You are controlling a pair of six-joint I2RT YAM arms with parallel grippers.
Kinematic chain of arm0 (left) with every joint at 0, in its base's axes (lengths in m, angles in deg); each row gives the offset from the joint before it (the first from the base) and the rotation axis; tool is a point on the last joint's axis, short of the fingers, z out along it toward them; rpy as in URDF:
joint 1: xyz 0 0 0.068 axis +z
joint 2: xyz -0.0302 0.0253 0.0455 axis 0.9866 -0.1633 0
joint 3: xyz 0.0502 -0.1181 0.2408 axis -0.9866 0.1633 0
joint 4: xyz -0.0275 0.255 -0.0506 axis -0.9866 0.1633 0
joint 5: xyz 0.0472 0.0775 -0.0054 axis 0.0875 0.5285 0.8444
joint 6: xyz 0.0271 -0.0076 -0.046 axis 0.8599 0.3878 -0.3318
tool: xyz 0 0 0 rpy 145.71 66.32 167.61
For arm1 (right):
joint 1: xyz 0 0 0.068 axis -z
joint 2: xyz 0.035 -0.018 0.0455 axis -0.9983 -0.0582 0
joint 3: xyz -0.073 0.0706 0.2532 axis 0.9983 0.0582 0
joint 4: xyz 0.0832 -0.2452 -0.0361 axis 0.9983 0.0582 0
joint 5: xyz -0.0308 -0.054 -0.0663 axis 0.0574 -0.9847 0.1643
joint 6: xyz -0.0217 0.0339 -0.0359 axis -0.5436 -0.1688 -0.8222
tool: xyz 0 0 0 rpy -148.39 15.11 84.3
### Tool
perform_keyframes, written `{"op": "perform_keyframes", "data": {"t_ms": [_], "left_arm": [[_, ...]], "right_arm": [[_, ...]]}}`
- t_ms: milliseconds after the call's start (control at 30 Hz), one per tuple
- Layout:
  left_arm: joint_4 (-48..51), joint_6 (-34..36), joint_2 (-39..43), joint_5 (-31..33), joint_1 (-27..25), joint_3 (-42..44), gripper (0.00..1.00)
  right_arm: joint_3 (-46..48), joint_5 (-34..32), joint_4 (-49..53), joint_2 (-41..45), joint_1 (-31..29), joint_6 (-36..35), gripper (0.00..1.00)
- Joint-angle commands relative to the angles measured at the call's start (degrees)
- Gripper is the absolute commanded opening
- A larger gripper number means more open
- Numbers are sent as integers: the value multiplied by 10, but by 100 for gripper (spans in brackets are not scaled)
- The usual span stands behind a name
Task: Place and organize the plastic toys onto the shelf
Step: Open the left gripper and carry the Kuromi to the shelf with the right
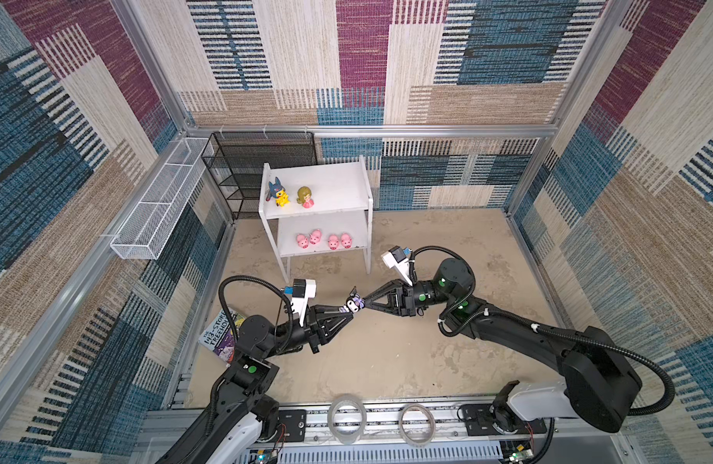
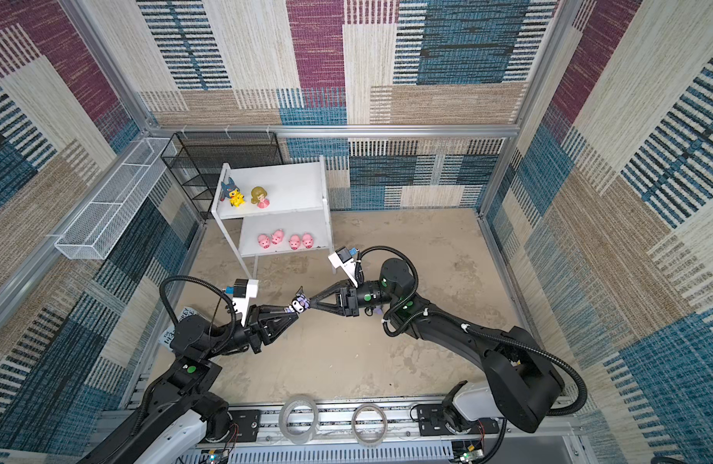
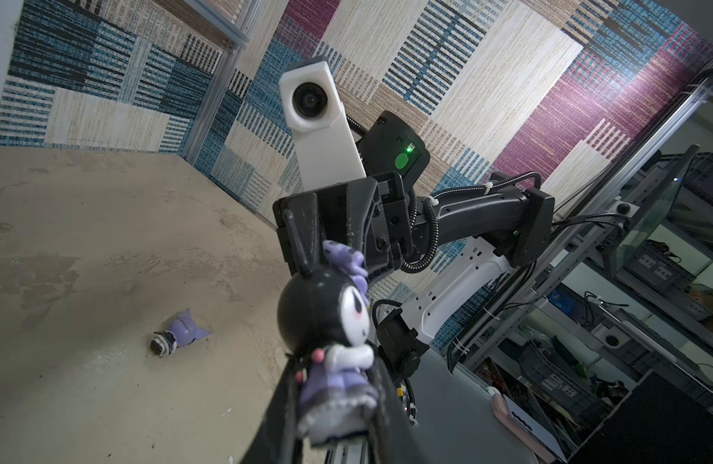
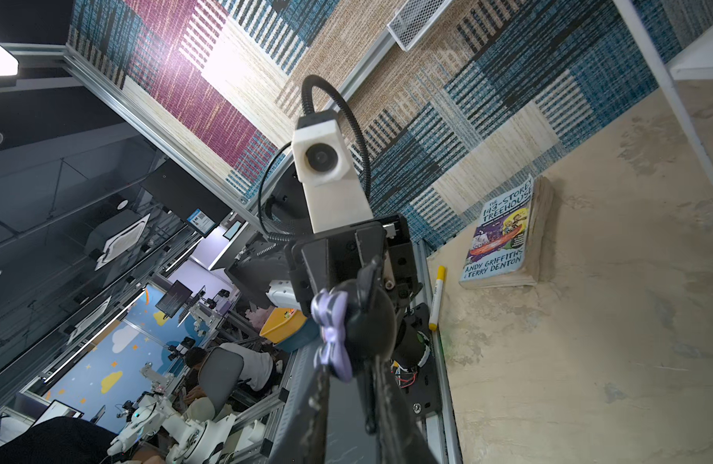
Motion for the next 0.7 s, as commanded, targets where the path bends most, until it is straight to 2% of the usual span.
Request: {"op": "perform_keyframes", "data": {"t_ms": [0, 300, 367, 467, 567, 667], "left_arm": [[-1, 23, 5, 1, 0, -4, 0], [-3, 26, 7, 7, 0, -1, 2], [2, 27, 8, 10, 0, -2, 16], [15, 29, 12, 18, 0, -2, 51], [43, 36, 27, 36, 0, -6, 67], [86, 50, 54, 55, 0, -18, 76]], "right_arm": [[-6, 5, -2, 0, -4, 1, 17], [-14, 15, -7, -5, -10, 8, 0], [-17, 8, 2, -4, -10, 6, 0], [-33, 2, 30, -4, -9, -14, 0], [-62, 1, 74, -4, -4, -44, 0], [-107, 3, 148, -7, 11, -92, 0]]}}
